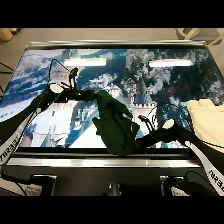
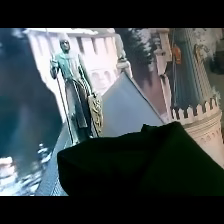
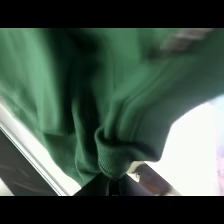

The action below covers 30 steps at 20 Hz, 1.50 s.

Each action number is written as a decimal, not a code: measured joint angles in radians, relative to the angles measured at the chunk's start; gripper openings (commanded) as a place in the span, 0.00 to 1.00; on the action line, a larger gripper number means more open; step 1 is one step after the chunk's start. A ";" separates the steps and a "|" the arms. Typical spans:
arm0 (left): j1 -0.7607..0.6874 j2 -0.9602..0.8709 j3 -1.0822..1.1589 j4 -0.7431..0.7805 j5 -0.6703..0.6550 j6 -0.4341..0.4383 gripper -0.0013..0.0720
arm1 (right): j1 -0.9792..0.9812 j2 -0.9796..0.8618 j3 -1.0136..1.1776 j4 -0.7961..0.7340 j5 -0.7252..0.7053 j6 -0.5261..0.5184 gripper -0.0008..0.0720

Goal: Fold the shirts.

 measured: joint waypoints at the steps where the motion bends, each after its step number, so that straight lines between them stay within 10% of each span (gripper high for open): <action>1: 0.004 0.022 0.000 0.015 -0.004 0.000 0.04 | 0.000 0.009 0.016 -0.021 -0.004 0.001 0.04; 17: 0.025 0.890 0.217 0.585 -0.045 -0.335 0.04 | -0.240 0.691 1.000 -0.541 0.038 0.193 0.04; 30: -0.080 0.444 -0.155 0.606 -0.134 -0.368 0.05 | -0.245 0.175 0.869 -0.655 0.289 0.209 0.04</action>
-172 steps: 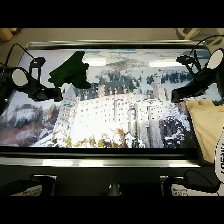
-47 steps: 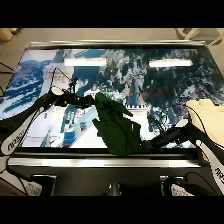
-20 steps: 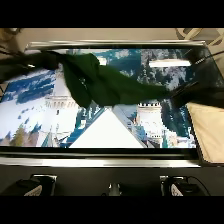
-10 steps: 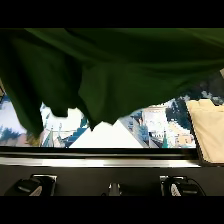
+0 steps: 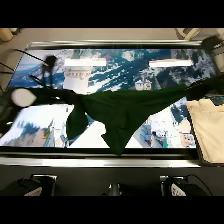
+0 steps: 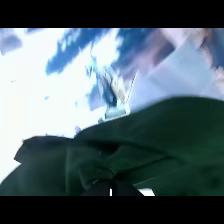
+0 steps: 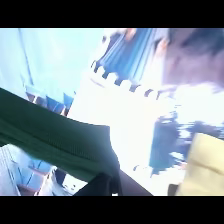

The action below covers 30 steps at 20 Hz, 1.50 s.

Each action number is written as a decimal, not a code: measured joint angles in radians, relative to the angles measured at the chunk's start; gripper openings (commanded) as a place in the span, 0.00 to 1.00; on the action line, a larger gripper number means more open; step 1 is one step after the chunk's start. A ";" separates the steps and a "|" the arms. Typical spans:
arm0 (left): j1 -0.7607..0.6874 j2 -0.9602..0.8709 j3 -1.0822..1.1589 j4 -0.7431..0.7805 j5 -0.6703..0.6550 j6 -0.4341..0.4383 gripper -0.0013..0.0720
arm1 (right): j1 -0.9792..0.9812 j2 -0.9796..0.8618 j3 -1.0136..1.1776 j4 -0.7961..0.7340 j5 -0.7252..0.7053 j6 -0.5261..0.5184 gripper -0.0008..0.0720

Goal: Fold the shirts.

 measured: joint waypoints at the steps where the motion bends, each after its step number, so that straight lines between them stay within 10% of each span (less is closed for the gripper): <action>1: -0.009 -0.071 -0.005 -0.019 0.017 0.000 0.06 | 0.000 -0.073 -0.015 0.029 -0.043 0.000 0.04; 3: -0.016 -0.192 0.016 -0.054 0.030 0.000 0.38 | 0.000 -0.206 -0.036 0.122 -0.144 0.005 0.04; 5: -0.004 -0.276 0.073 -0.085 -0.003 0.000 1.00 | -0.002 -0.296 -0.042 0.239 -0.247 0.008 0.48; 7: 0.039 -0.321 0.156 -0.085 -0.082 0.000 1.00 | -0.005 -0.344 -0.024 0.319 -0.306 0.000 0.78; 9: 0.112 -0.332 0.242 -0.043 -0.193 0.002 1.00 | -0.035 -0.369 0.023 0.360 -0.298 -0.032 0.84; 15: 0.378 -0.231 0.163 0.031 -0.420 0.006 1.00 | -0.172 -0.392 0.005 0.374 -0.017 -0.121 0.77; 23: 0.427 -0.176 -0.260 -0.143 -0.269 0.047 0.90 | -0.105 -0.397 -0.257 0.393 0.023 -0.196 0.82; 26: 0.398 -0.196 -0.298 -0.203 -0.216 0.048 0.73 | -0.051 -0.399 -0.278 0.399 -0.021 -0.194 0.86; 30: 0.373 -0.224 -0.317 -0.235 -0.132 0.022 0.08 | 0.004 -0.430 -0.294 0.418 -0.089 -0.151 0.83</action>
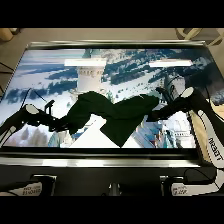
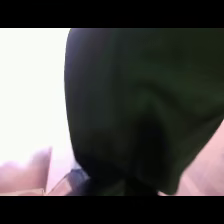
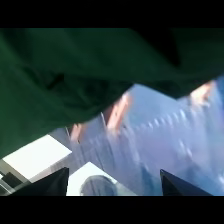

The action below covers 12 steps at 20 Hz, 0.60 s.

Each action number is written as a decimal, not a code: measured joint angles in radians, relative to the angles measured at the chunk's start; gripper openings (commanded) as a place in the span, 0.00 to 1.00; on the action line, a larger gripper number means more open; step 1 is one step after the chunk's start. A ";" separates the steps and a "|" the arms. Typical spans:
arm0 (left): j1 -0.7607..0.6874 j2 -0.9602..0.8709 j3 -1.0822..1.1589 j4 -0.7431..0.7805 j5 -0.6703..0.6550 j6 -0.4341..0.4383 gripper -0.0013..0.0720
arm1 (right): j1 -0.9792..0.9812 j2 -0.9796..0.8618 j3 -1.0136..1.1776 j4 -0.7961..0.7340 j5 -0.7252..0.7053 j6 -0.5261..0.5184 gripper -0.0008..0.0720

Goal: Fold the shirts.

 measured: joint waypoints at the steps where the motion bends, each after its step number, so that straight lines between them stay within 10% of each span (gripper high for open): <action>1: -0.002 -0.003 0.000 -0.003 0.009 -0.004 0.07 | 0.013 -0.014 -0.003 0.014 -0.019 0.007 0.80; 4: -0.006 -0.003 0.012 -0.004 0.038 -0.003 0.05 | 0.061 -0.060 -0.006 0.073 -0.071 0.024 0.72; 7: -0.005 0.020 0.028 0.016 0.052 0.016 0.05 | 0.103 -0.092 -0.008 0.101 -0.140 0.051 0.04; 12: -0.003 0.135 0.122 0.005 0.050 0.098 0.05 | 0.095 -0.035 0.057 0.082 -0.156 0.023 0.04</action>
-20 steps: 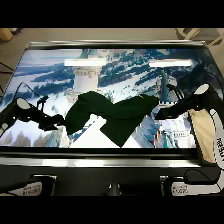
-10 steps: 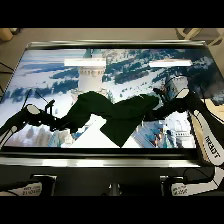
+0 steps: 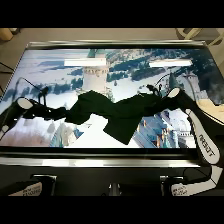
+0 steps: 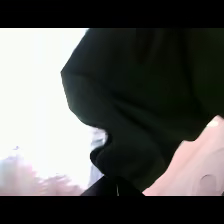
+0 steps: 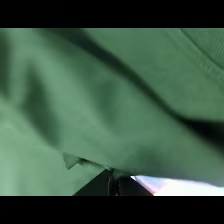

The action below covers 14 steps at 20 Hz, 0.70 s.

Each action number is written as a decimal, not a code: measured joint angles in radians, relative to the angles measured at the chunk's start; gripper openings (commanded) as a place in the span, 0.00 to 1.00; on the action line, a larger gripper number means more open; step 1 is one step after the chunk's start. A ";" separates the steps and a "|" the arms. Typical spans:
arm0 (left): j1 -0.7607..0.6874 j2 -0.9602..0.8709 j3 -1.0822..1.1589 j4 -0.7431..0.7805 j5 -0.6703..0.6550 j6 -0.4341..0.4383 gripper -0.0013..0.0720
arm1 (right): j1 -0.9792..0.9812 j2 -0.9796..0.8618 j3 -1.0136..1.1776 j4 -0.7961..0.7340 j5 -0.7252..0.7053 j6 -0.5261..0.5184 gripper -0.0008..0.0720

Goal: Fold the shirts.

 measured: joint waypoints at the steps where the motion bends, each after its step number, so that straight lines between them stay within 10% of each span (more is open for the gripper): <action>1: 0.001 0.048 0.050 0.006 0.008 0.018 0.05 | -0.015 0.036 0.035 -0.009 0.022 -0.016 0.04; 14: 0.085 0.549 0.808 0.269 0.123 -0.214 0.05 | -0.217 0.857 0.550 -0.229 -0.168 -0.018 0.04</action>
